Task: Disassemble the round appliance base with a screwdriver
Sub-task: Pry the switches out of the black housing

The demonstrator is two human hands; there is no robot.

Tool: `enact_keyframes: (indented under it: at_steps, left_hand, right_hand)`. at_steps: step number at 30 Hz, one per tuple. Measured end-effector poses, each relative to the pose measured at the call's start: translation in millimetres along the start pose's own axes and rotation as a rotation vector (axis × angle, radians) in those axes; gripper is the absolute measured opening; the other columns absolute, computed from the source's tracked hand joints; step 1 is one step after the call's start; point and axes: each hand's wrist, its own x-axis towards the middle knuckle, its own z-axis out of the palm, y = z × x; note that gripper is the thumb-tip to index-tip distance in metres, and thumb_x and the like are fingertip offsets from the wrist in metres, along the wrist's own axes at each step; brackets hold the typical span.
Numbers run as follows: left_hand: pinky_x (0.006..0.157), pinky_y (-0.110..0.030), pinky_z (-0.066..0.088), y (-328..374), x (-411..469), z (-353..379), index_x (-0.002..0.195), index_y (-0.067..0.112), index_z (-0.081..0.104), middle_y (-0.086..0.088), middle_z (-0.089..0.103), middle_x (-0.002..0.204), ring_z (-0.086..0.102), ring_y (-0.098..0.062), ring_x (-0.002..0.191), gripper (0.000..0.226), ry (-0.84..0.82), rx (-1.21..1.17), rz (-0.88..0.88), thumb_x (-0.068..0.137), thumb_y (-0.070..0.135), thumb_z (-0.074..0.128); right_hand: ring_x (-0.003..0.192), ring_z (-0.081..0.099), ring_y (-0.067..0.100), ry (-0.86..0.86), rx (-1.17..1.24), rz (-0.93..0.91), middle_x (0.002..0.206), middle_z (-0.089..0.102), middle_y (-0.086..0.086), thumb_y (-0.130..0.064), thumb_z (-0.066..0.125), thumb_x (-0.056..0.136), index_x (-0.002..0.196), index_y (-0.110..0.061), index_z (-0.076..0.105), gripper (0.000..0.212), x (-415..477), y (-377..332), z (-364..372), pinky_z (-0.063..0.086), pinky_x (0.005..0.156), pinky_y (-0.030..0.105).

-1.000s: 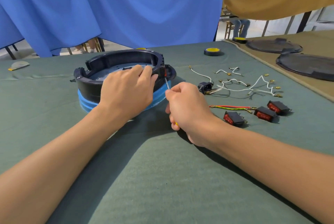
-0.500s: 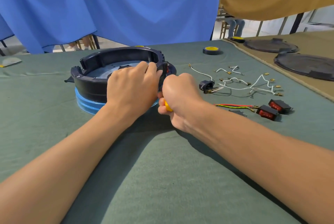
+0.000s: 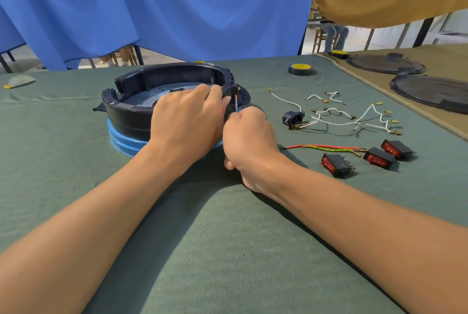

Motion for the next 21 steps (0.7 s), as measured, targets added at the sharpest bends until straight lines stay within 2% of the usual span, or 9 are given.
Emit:
enact_keyframes:
  at_steps: [2, 4, 9, 11, 14, 16, 18, 19, 21]
  left_hand:
    - [0.048, -0.029, 0.028, 1, 0, -2, 0.083, 0.005, 0.065, -0.009, 0.059, 0.064, 0.056, -0.032, 0.050, 0.033, -0.003, 0.018, -0.013, 0.101, 0.025, 0.047]
    - [0.049, -0.027, 0.027, 1, 0, -3, 0.080, 0.005, 0.065, -0.008, 0.058, 0.061, 0.055, -0.031, 0.048, 0.030, 0.003, 0.021, -0.013, 0.100, 0.023, 0.052]
    - [0.048, -0.027, 0.028, 0, 0, -4, 0.078, 0.006, 0.064, -0.006, 0.057, 0.060, 0.052, -0.029, 0.047, 0.032, 0.016, -0.014, -0.013, 0.100, 0.024, 0.051]
    - [0.048, -0.028, 0.030, 0, 0, -4, 0.081, 0.006, 0.065, -0.006, 0.058, 0.062, 0.052, -0.028, 0.048, 0.034, 0.003, -0.023, -0.027, 0.102, 0.026, 0.047]
    - [0.049, -0.030, 0.034, 3, 1, -6, 0.086, 0.007, 0.065, -0.005, 0.057, 0.065, 0.054, -0.028, 0.053, 0.036, -0.030, -0.039, -0.041, 0.104, 0.029, 0.042]
    - [0.055, -0.033, 0.038, -3, 6, -10, 0.095, 0.011, 0.063, -0.002, 0.058, 0.075, 0.060, -0.032, 0.067, 0.034, -0.130, -0.078, -0.048, 0.103, 0.031, 0.036]
    - [0.062, -0.035, 0.036, -21, 16, -12, 0.113, 0.024, 0.060, 0.001, 0.062, 0.090, 0.060, -0.034, 0.090, 0.032, -0.260, -0.158, -0.047, 0.102, 0.038, 0.033]
    - [0.063, -0.035, 0.034, -30, 21, -15, 0.119, 0.034, 0.058, 0.004, 0.059, 0.088, 0.058, -0.033, 0.094, 0.032, -0.327, -0.171, -0.021, 0.101, 0.042, 0.032]
    - [0.060, -0.034, 0.031, -40, 27, -20, 0.125, 0.050, 0.055, 0.013, 0.044, 0.072, 0.053, -0.027, 0.088, 0.033, -0.389, -0.147, 0.043, 0.099, 0.048, 0.034]
  right_hand:
    - [0.045, 0.044, 0.023, -0.098, 0.265, 0.148, 0.076, 0.044, 0.011, -0.009, 0.033, 0.093, 0.088, -0.008, 0.048, 0.016, -2, 0, -3, 0.031, 0.038, 0.023]
    - [0.041, 0.030, 0.013, -0.189, 0.532, 0.280, 0.069, 0.037, 0.007, -0.006, 0.029, 0.093, 0.087, -0.009, 0.046, 0.019, -4, -3, -10, 0.022, 0.036, 0.018]
    - [0.032, 0.020, 0.006, -0.387, 0.958, 0.524, 0.056, 0.026, -0.001, -0.007, 0.024, 0.098, 0.079, -0.009, 0.042, 0.026, 3, -12, -36, 0.017, 0.030, 0.012]
    - [0.031, 0.022, 0.006, -0.411, 0.988, 0.574, 0.055, 0.027, -0.001, -0.008, 0.025, 0.098, 0.080, -0.009, 0.043, 0.026, 5, -13, -42, 0.018, 0.028, 0.013]
    - [0.032, 0.020, 0.007, -0.352, 0.911, 0.534, 0.053, 0.027, -0.001, -0.007, 0.025, 0.096, 0.078, -0.010, 0.042, 0.025, -1, -16, -35, 0.016, 0.031, 0.012]
    - [0.031, 0.020, 0.007, -0.271, 0.849, 0.472, 0.052, 0.027, 0.000, -0.004, 0.024, 0.093, 0.076, -0.011, 0.040, 0.025, -6, -18, -22, 0.016, 0.034, 0.011]
    - [0.031, 0.022, 0.009, -0.193, 0.745, 0.406, 0.057, 0.028, 0.001, -0.003, 0.024, 0.091, 0.077, -0.013, 0.040, 0.024, -8, -17, -10, 0.017, 0.036, 0.012]
    - [0.035, 0.025, 0.011, -0.169, 0.691, 0.388, 0.061, 0.030, 0.001, -0.003, 0.025, 0.091, 0.077, -0.015, 0.040, 0.024, -9, -17, -4, 0.018, 0.036, 0.013]
    - [0.046, 0.028, 0.015, -0.141, 0.622, 0.391, 0.067, 0.033, 0.001, -0.004, 0.027, 0.091, 0.077, -0.018, 0.039, 0.023, -9, -18, 3, 0.021, 0.035, 0.013]
